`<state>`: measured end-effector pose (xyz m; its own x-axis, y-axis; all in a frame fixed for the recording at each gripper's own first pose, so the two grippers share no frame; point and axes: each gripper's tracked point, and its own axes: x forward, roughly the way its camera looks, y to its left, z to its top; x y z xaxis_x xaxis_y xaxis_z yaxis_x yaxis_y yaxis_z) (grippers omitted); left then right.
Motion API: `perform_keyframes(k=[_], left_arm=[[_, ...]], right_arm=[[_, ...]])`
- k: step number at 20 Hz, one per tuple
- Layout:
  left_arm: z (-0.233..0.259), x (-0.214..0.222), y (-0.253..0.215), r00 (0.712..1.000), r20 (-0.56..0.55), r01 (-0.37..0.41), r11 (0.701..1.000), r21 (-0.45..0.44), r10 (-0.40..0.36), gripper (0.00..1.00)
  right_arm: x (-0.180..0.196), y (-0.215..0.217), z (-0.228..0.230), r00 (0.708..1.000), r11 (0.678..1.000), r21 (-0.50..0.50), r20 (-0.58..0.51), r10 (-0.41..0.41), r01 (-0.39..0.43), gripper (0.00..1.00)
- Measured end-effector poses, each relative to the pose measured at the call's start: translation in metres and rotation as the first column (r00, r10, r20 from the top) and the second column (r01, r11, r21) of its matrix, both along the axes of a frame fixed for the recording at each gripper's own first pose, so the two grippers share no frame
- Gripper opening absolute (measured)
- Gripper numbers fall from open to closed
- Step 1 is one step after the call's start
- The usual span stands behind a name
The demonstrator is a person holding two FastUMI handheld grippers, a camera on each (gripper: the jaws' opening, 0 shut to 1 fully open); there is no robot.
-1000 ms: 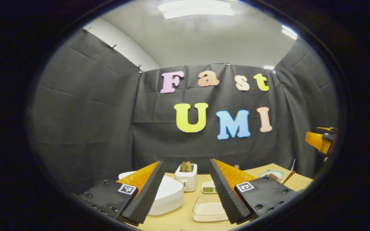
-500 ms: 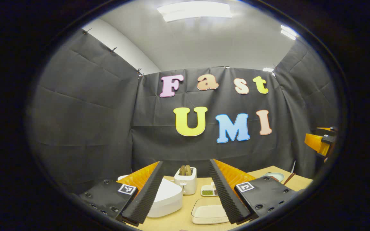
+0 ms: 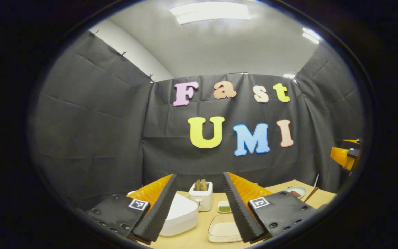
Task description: Close the left gripper, press the button to open the rice cooker; take a wooden spoon from the chopstick holder with the right hand, scoop a spoonful of rice and pour it into the rice cooker, then put the wooden spoon back into the chopstick holder.
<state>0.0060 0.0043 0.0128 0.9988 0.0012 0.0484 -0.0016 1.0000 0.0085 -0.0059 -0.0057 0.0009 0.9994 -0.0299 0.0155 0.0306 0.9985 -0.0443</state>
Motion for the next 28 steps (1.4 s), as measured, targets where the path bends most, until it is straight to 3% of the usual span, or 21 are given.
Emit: perform_keyframes(k=[1, 2, 5, 7, 9, 10, 18, 28], left_arm=[[-0.001, 0.001, 0.001, 1.000, -0.002, 0.006, 1.000, 0.004, -0.006, 0.80], [-0.002, 0.003, 0.001, 1.000, -0.005, 0.014, 1.000, 0.007, -0.014, 0.77], [-0.002, 0.006, 0.013, 1.000, -0.004, 0.008, 1.000, -0.018, -0.008, 0.39], [-0.004, 0.007, 0.020, 1.000, -0.001, 0.010, 0.999, -0.037, -0.010, 0.37], [-0.009, 0.012, 0.033, 1.000, -0.009, -0.010, 0.999, -0.047, 0.010, 0.13], [-0.014, 0.019, 0.037, 0.999, -0.009, -0.031, 0.998, -0.046, 0.031, 0.09], [-0.035, 0.052, 0.071, 0.996, -0.082, -0.033, 0.998, -0.053, 0.028, 0.09], [-0.112, 0.133, 0.128, 0.970, -0.242, -0.038, 0.996, -0.086, 0.016, 0.09]], right_arm=[[0.000, 0.001, 0.001, 1.000, 1.000, -0.004, 0.000, 0.000, 0.000, 0.96], [0.000, 0.002, -0.001, 1.000, 1.000, -0.006, -0.003, 0.001, -0.001, 0.96], [0.000, 0.006, -0.003, 1.000, 1.000, -0.015, -0.011, 0.009, -0.009, 0.96], [0.000, 0.008, -0.002, 1.000, 1.000, -0.026, -0.007, 0.008, -0.008, 0.96], [0.000, 0.011, -0.001, 1.000, 1.000, -0.021, -0.005, 0.010, -0.010, 0.96], [0.001, 0.013, -0.003, 1.000, 1.000, -0.020, -0.008, 0.012, -0.012, 0.96], [0.003, 0.025, -0.005, 1.000, 1.000, -0.019, -0.016, -0.007, 0.006, 0.96], [-0.003, 0.016, -0.017, 0.990, 0.990, -0.051, -0.048, -0.133, 0.131, 0.96]])
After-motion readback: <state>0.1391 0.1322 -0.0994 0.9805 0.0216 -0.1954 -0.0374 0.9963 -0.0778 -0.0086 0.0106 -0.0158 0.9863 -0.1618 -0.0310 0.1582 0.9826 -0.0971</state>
